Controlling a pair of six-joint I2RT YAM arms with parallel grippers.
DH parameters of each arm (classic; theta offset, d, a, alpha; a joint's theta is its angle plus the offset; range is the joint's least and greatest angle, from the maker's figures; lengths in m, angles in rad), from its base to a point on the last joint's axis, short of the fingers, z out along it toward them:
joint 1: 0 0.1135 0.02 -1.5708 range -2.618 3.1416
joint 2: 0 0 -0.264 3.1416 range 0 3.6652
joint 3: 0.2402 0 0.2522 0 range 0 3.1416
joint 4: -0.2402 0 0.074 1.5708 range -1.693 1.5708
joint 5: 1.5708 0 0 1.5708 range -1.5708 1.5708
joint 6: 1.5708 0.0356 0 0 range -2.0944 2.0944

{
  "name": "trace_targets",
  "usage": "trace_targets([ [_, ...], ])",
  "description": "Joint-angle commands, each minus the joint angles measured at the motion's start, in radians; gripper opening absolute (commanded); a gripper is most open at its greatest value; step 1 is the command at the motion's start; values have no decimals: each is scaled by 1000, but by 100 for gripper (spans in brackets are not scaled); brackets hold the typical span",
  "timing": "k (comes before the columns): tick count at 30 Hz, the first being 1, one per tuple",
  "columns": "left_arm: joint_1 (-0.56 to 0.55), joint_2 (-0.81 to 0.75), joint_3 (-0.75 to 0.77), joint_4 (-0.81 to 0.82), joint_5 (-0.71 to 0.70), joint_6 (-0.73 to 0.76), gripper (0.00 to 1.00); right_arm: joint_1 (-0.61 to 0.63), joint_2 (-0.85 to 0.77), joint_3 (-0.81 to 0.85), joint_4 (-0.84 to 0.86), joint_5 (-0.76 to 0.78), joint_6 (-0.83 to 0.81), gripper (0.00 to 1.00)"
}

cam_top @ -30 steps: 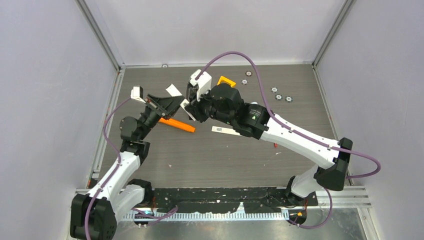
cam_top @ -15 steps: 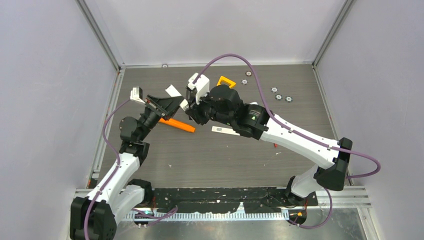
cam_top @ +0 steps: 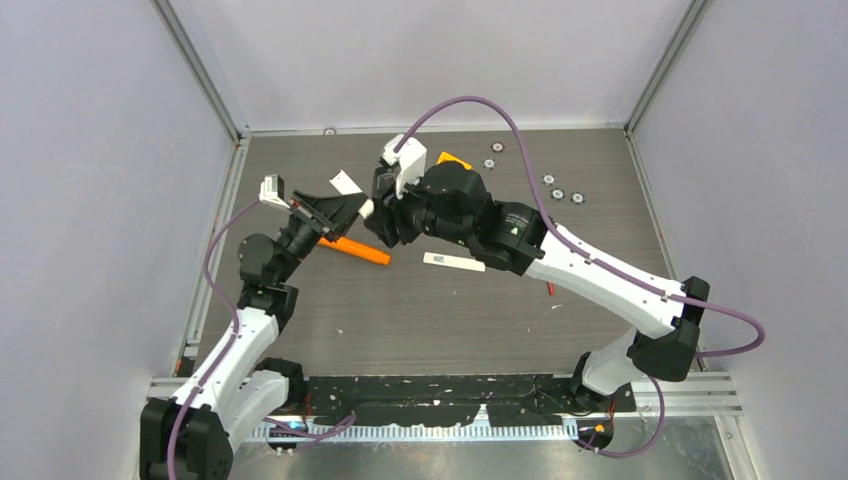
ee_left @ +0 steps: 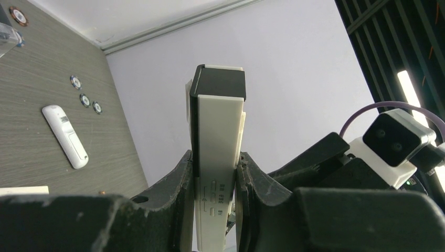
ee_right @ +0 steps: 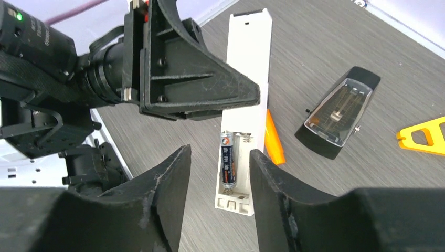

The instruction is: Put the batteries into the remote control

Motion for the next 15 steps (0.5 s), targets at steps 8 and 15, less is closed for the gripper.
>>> trace_targets([
  [8,-4,-36,-5,29,8,35,0,-112,-31,109,-68,-97,254,87],
  [15,-4,-41,-4,30,21,71,0,-242,44,96,-34,-437,453,94],
])
